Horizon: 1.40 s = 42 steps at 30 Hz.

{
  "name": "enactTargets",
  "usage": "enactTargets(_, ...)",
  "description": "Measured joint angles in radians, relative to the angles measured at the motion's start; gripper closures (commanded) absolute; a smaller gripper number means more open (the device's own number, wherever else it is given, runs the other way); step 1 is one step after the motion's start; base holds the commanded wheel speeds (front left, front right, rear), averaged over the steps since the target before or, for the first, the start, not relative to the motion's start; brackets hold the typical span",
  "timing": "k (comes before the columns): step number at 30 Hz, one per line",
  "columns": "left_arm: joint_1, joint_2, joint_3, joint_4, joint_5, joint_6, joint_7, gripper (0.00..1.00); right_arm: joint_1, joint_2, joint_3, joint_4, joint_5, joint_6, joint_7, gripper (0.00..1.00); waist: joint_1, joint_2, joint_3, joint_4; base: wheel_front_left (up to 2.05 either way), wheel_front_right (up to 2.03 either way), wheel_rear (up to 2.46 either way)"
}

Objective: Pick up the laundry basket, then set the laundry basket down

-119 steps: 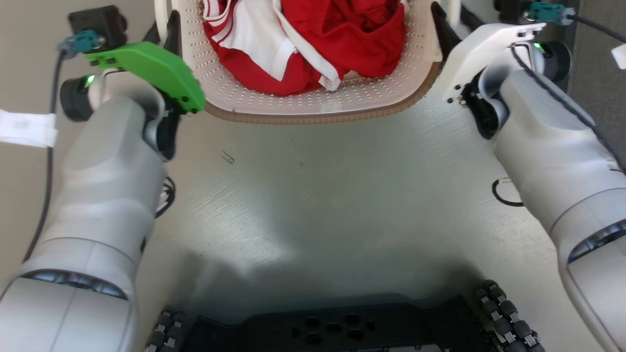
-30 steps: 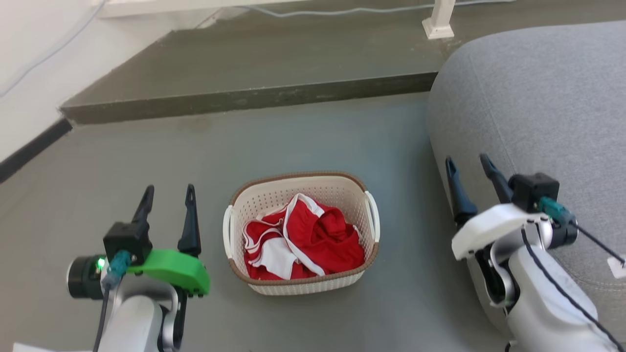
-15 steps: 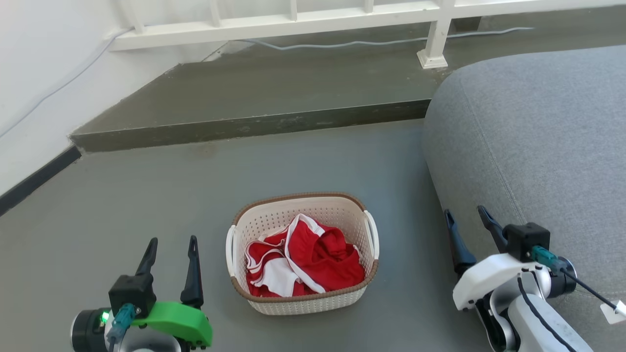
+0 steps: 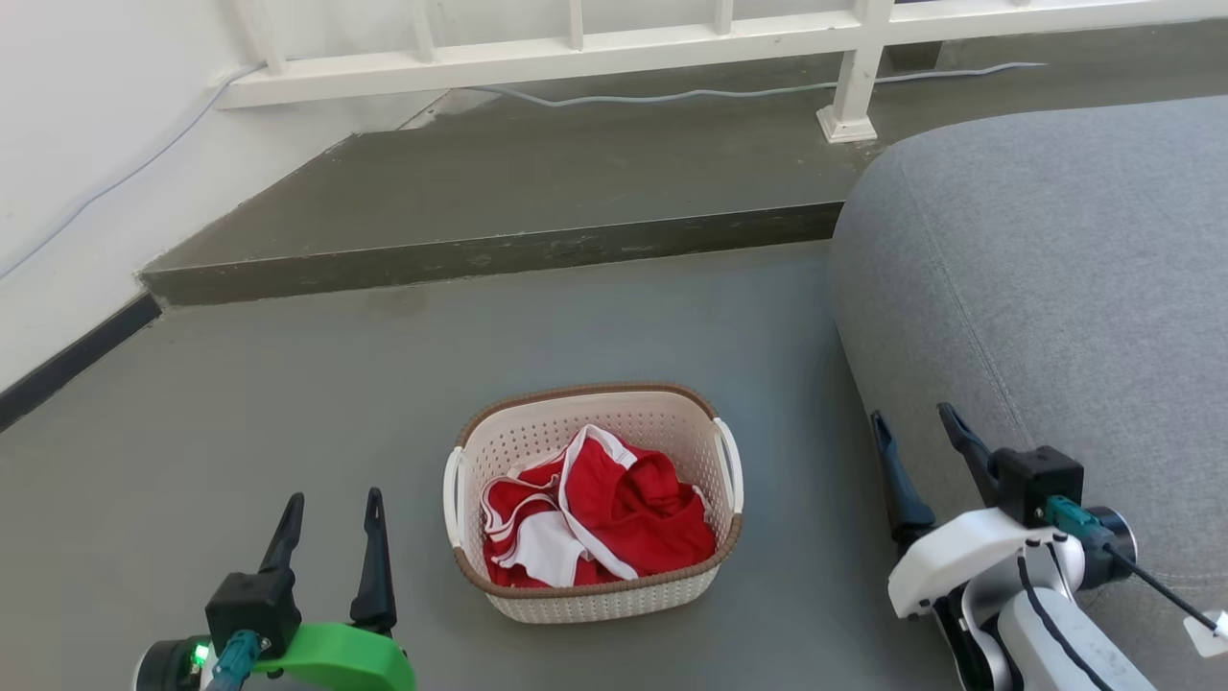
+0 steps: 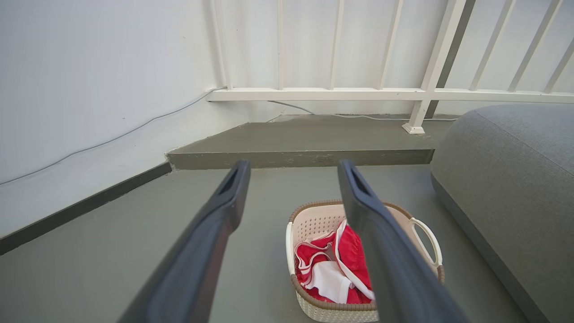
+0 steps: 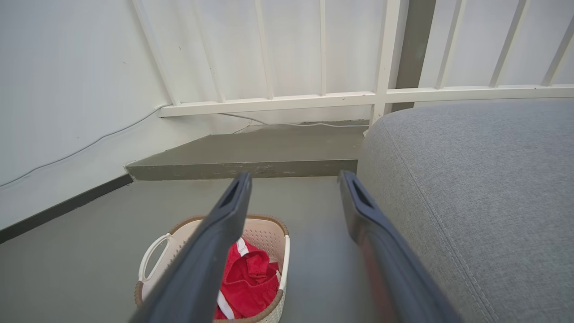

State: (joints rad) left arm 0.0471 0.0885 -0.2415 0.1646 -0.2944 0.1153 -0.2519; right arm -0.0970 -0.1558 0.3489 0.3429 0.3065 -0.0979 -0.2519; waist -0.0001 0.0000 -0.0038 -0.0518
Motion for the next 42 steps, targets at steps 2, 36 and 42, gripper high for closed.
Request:
enactTargets(2,0.001,0.0,0.003,-0.013,0.0,0.001,0.0,0.0,0.01,0.001,0.0,-0.005,0.0,0.0,0.0,0.0,0.0,0.0,0.0,-0.001,0.0,0.0,0.0)
enactTargets(36,0.04,-0.016,0.023,-0.011,-0.218,-0.036,0.039,1.0,0.088,0.03,-0.062,-0.009,0.221,0.029,0.05,1.0,0.0,0.0,0.003,0.008,0.0,0.0,0.0)
enactTargets(42,0.039,-0.017,0.045,-0.01,-0.281,-0.045,0.058,1.0,0.087,0.033,-0.088,-0.013,0.281,0.044,0.068,1.0,0.0,0.0,0.004,0.01,0.0,0.0,0.0)
